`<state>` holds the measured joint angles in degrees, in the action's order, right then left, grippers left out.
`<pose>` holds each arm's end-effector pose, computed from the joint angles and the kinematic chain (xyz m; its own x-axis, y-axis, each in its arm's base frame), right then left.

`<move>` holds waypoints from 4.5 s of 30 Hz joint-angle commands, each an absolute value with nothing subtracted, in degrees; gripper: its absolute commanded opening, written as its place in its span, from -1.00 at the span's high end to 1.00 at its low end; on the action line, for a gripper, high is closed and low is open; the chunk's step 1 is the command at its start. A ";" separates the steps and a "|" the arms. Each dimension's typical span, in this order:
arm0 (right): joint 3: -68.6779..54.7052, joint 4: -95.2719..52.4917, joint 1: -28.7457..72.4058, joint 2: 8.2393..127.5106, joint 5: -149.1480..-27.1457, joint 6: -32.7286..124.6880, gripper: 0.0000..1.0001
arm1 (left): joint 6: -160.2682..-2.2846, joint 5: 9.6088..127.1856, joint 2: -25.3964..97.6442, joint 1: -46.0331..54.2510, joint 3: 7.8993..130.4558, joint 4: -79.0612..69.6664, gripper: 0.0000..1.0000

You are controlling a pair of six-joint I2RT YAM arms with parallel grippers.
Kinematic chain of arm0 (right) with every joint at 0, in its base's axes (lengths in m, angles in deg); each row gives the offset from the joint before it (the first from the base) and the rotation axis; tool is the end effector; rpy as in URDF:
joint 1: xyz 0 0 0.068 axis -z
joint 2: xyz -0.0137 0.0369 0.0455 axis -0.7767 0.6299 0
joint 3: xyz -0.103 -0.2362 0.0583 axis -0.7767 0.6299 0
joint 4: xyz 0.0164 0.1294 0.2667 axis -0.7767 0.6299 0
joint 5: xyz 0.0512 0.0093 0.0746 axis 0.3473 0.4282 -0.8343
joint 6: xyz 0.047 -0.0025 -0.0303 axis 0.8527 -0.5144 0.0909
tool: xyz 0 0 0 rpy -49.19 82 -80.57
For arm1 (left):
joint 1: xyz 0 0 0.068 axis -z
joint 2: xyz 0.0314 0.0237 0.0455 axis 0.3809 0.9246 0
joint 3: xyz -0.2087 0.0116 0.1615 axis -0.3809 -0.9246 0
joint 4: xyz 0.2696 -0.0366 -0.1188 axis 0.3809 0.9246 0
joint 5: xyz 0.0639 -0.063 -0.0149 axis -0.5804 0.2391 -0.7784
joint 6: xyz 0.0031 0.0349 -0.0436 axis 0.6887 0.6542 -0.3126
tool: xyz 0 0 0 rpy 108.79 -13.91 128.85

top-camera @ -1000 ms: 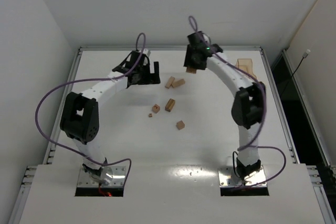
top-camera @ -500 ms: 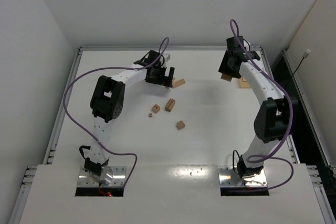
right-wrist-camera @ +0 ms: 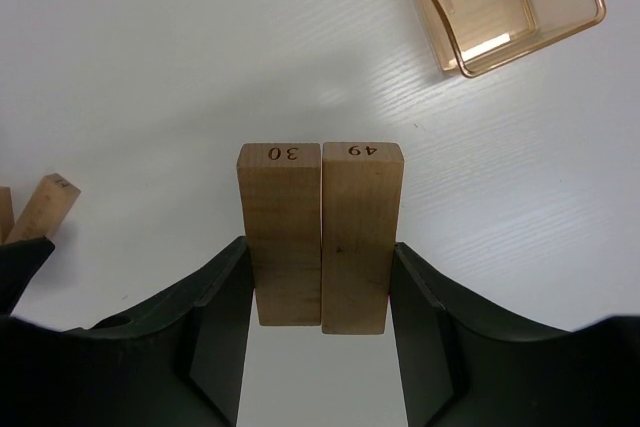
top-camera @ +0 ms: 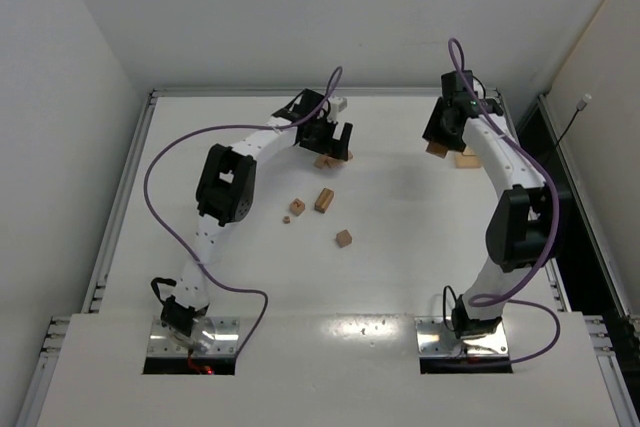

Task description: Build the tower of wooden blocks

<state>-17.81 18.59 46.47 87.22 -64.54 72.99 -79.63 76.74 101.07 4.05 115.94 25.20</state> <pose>0.4189 0.0222 0.2638 -0.6279 0.4875 -0.6067 0.5217 0.8421 0.1367 0.5089 -0.2654 0.1449 -0.7702 0.1983 -0.6061 0.4680 0.8215 -0.3259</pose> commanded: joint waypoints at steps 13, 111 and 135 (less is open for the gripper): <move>-17.84 16.86 47.27 85.50 -65.21 72.92 1.00 | -78.75 78.94 104.25 9.77 118.82 28.87 -0.98; -25.92 12.29 14.05 113.71 -76.55 78.45 1.00 | -98.61 54.77 74.80 -5.69 78.83 22.28 1.00; -27.77 12.20 15.36 115.11 -70.75 79.77 -0.09 | -99.14 55.39 75.85 -6.39 78.83 22.28 1.00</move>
<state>-26.40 12.95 15.30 114.89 -70.55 78.69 -98.47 54.94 77.27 -5.72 77.54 20.69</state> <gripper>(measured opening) 0.531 0.476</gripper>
